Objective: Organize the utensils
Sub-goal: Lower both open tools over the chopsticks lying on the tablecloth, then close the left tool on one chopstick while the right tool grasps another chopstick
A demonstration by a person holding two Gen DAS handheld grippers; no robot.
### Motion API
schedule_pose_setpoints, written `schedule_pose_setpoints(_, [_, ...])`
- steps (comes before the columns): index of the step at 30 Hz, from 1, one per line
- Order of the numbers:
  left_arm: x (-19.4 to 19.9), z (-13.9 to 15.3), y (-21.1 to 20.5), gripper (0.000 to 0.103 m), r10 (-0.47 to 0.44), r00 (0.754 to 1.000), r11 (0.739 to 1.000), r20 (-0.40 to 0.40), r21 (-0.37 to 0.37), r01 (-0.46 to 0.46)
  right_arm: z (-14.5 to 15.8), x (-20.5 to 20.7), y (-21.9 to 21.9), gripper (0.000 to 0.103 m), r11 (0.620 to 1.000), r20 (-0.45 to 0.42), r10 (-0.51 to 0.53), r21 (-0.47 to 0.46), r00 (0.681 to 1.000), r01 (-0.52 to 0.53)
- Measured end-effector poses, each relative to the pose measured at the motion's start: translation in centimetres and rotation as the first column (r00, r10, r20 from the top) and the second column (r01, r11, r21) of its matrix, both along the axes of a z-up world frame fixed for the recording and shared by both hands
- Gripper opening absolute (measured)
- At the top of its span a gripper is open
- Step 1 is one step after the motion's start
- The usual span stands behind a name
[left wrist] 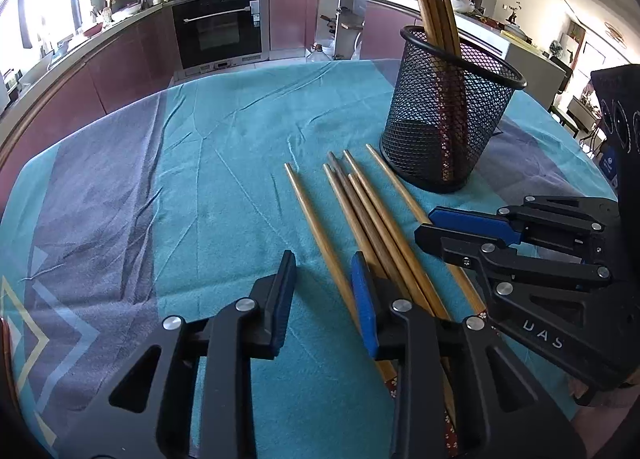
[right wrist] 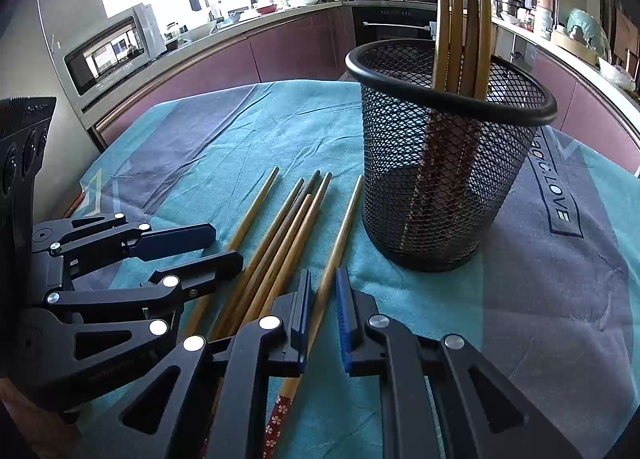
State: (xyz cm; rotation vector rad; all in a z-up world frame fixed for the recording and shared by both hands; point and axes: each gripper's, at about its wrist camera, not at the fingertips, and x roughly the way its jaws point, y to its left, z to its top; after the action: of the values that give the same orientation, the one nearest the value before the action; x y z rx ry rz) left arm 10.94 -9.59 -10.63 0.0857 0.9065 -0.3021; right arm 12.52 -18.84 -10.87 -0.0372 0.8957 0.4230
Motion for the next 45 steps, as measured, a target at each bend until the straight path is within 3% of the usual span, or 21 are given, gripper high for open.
schedule_pose_setpoints(7, [0.0,-0.1,-0.1,0.023,0.007,1.0,1.0,-0.003,-0.009,-0.007,0.1,0.0,-0.4,0.01,1.0,-0.006,-0.003,0.013,1.0,0.003])
schedule_pose_setpoints(11, [0.0,-0.1,0.0,0.015,0.006,1.0,1.0,-0.009,-0.019,-0.007,0.1,0.0,-0.9,0.008,1.0,-0.012,-0.008,0.027,1.0,0.008])
schedule_pose_setpoints(20, [-0.2,-0.1,0.5,0.008,0.021,1.0,0.999,-0.018,-0.048,-0.022,0.3,-0.1,-1.6,0.005,0.999,-0.02,-0.007,0.049,1.0,0.008])
schedule_pose_setpoints(34, [-1.1,1.0,1.6,0.008,0.029,1.0,0.997,0.005,-0.073,-0.029,2.0,-1.4,-2.7,0.005,0.993,0.012,0.019,0.113,1.0,-0.021])
schedule_pose_setpoints(45, [-2.2,3.6,2.7,0.008,0.024,0.999,0.992,0.049,-0.128,-0.018,4.5,-2.8,-3.3,0.005,0.986,0.078,0.034,0.16,0.996,-0.046])
